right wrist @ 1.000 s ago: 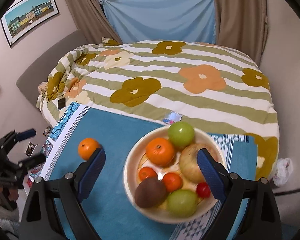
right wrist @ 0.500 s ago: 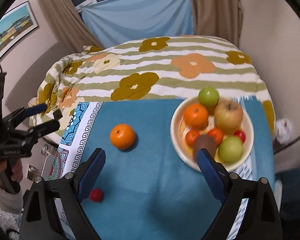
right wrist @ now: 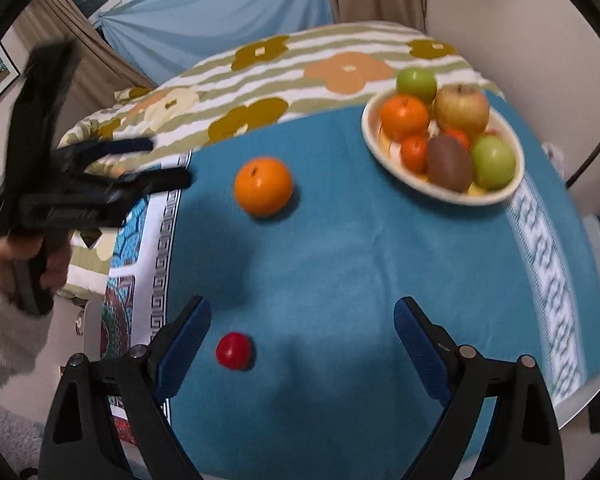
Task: Organize fruits
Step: 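Grasp the large orange with the left tool while the right tool grasps a red tomato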
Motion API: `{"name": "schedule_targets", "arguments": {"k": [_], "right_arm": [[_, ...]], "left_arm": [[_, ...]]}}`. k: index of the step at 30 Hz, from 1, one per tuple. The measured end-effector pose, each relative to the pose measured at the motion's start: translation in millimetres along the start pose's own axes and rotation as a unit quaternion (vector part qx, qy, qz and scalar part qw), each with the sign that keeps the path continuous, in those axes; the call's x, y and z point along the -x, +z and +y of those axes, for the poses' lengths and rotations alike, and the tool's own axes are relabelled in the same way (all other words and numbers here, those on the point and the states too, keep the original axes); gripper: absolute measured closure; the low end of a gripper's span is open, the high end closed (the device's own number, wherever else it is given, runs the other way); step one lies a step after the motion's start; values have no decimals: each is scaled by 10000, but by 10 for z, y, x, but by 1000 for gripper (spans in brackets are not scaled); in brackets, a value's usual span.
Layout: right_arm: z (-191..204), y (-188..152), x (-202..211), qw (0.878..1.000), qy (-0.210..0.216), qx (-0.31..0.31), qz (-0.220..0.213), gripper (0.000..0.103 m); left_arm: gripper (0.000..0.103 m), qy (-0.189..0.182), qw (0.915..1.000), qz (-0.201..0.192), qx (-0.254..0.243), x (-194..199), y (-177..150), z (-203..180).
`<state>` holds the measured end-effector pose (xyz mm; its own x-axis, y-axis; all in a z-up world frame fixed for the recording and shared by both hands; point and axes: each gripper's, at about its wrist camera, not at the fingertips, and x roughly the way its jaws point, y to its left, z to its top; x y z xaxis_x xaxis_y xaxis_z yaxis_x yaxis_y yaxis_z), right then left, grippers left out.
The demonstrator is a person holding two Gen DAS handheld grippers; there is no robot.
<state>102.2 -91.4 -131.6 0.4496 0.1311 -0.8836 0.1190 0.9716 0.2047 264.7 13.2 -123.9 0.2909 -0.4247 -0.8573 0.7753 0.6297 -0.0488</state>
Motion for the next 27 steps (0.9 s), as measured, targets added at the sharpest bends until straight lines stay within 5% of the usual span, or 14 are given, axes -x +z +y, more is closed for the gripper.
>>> {"name": "schedule_targets", "arguments": {"k": [9,12,15,21,27], "right_arm": [[362,-315,-383,9985,-42,512,175,13],[452,-389,-550,9966,-14,760,308,31],[510,-456,-672,9955,-16,861,395,38],[547,-490,-690,9955,-89,909,242,49],[701,-588,-653,9918,-154,1254,185,56]], "left_arm": [[0,-366,9968,251,-667,-559,170,-167],[0,-401,9950,353,-849,-712,170,-242],[1,-415,9938,453,-932,-831,142,-283],[9,-429,9932,561,-924,-953,88,-288],[36,-333,9926,542,-1030,-967,51,-315]]}}
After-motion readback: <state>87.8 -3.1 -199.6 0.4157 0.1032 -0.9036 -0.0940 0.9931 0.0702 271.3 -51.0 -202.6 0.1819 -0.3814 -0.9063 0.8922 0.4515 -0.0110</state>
